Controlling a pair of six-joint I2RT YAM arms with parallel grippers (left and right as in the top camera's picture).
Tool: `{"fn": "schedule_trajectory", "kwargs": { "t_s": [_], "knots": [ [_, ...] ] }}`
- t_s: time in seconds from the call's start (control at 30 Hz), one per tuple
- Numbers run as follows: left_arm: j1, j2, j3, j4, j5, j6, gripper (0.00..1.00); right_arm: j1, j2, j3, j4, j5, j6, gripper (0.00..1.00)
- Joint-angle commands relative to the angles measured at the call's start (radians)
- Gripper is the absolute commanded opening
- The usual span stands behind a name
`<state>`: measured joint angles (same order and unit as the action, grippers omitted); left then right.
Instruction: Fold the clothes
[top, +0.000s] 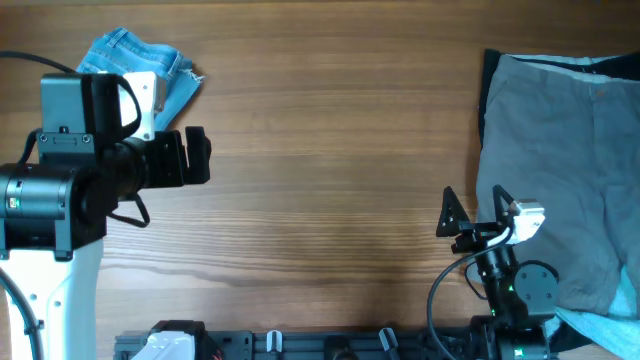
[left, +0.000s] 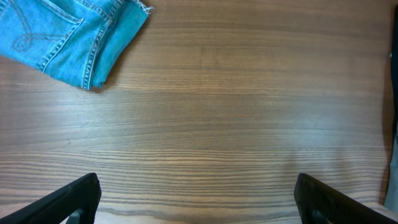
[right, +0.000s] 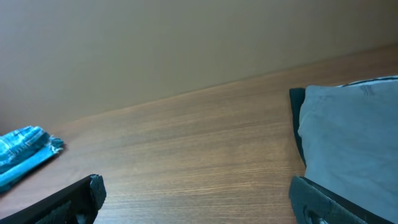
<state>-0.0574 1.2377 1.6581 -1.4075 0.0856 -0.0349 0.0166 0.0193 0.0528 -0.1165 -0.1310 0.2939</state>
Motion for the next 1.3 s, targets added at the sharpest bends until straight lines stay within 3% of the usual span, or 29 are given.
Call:
{"fn": "schedule_trajectory", "kwargs": {
  "t_s": [0.0,0.63,0.87,1.1,1.27],
  "knots": [
    [-0.003,0.0,0.003,0.0,-0.008,-0.006,1.0,-0.005,-0.016,0.003,0.006,-0.008,0.023,1.0],
    [-0.004,-0.001,0.003,0.0,-0.009,-0.006,1.0,-0.005,-0.016,0.004,0.006,-0.008,0.023,1.0],
    [-0.014,-0.089,-0.003,0.007,-0.009,-0.001,1.0,-0.005,-0.016,0.004,0.006,-0.008,0.023,1.0],
    [-0.05,-0.24,-0.109,0.146,-0.001,0.001,1.0,-0.005,-0.016,0.004,0.006,-0.008,0.023,1.0],
    [-0.054,-0.399,-0.393,0.449,-0.001,0.001,1.0,-0.005,-0.016,0.004,0.006,-0.008,0.023,1.0]
  ]
}}
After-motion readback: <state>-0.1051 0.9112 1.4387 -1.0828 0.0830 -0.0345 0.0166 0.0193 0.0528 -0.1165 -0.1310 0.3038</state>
